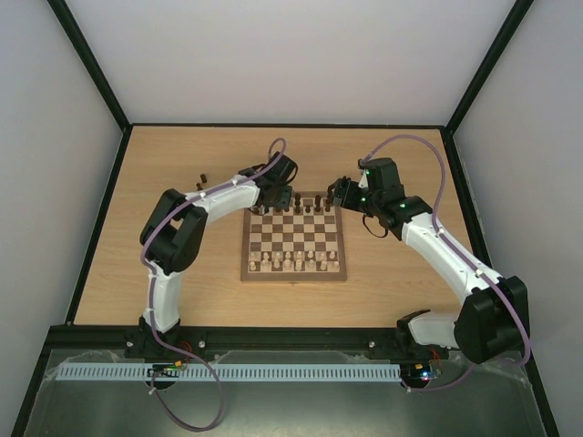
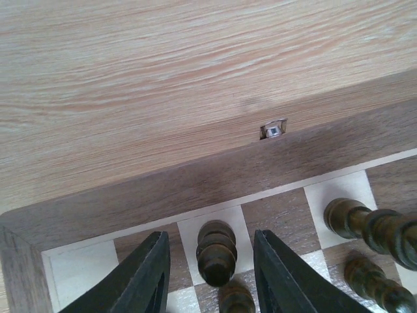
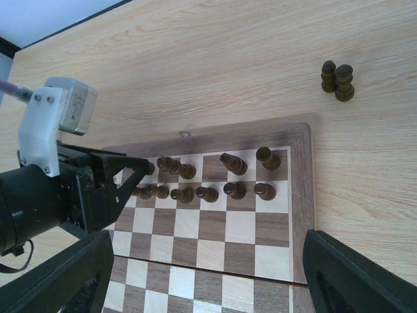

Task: Set up the chess pieces on the board
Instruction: Place the chess piece on the chessboard, then pick up the chess piece at the center of the board.

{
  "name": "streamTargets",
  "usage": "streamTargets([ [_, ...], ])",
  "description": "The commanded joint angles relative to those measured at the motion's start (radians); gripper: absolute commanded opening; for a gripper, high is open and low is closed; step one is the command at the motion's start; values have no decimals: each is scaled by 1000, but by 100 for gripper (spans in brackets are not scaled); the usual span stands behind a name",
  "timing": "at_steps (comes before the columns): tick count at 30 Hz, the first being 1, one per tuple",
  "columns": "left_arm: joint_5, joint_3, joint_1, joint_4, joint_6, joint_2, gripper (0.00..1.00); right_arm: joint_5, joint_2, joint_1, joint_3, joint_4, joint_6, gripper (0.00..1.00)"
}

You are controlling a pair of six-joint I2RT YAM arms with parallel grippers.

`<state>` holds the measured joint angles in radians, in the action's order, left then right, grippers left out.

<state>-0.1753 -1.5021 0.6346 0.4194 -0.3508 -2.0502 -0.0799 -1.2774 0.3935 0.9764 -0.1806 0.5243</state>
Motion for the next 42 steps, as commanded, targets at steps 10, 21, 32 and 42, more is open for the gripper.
streamTargets([
  [10, -37, -13, 0, 25, 4, 268, 58, -6, 20, 5, -6, -6, 3, 90],
  [21, -123, 55, -45, 7, -10, 425, 99, -23, 48, 5, -9, 0, 8, 99],
  [32, -133, 96, -161, -1, -52, 475, 99, -48, 49, 7, -15, 6, 13, 99],
  [42, -128, 113, -185, -14, -56, 468, 99, -56, 42, 7, -16, 10, 13, 99],
])
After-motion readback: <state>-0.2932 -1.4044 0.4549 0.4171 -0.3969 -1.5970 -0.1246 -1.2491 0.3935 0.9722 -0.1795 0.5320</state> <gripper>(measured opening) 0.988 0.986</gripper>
